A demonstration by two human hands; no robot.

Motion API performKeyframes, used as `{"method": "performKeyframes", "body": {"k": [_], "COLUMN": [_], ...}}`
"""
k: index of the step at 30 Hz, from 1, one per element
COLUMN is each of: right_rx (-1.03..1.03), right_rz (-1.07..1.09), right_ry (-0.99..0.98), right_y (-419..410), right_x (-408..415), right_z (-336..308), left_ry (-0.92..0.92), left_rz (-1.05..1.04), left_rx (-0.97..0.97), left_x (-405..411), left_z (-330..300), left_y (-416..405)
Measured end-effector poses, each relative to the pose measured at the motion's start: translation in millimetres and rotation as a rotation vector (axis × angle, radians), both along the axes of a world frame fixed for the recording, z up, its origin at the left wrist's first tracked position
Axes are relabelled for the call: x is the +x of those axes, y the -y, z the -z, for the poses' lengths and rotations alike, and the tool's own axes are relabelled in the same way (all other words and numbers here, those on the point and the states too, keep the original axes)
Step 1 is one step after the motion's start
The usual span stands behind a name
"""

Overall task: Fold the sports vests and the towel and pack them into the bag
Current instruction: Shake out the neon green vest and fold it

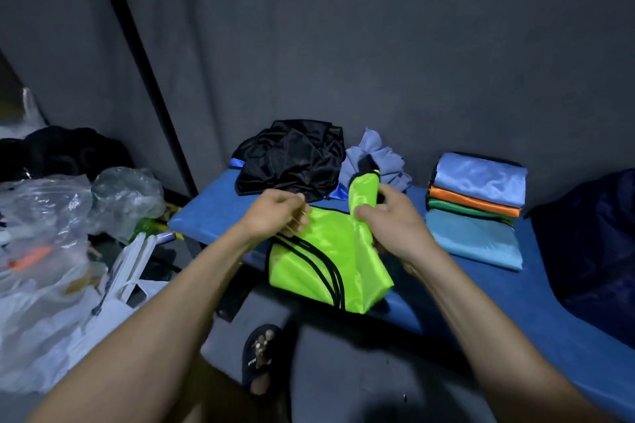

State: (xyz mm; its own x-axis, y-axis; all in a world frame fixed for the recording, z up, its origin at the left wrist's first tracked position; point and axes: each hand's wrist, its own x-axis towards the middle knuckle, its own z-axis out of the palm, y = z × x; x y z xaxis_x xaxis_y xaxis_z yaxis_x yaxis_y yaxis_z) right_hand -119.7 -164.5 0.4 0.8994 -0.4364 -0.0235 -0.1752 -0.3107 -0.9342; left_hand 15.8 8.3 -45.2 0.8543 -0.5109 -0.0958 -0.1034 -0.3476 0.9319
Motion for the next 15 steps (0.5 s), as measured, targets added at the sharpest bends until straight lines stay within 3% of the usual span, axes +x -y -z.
{"method": "performKeyframes", "body": {"k": [2,5,8,12,15], "right_rx": [-0.177,-0.339,-0.483,-0.493,-0.639], "right_rz": [-0.056,-0.225,-0.401,-0.454,-0.497], "right_ry": [-0.011,-0.170,-0.288,-0.138,0.027], "right_y": [-22,-61,-80,-64,-45], "right_x": [28,65,73,56,34], "right_z": [7,35,66,71,71], "left_ry": [-0.273,-0.398,-0.269,-0.123,-0.032], "left_rz": [-0.062,-0.117,-0.093,-0.121,-0.189], "left_rx": [-0.138,-0.209,-0.116,-0.050,0.025], "left_x": [5,11,16,21,22], "left_z": [-3,1,14,26,28], "left_y": [-10,-10,-8,-4,1]}}
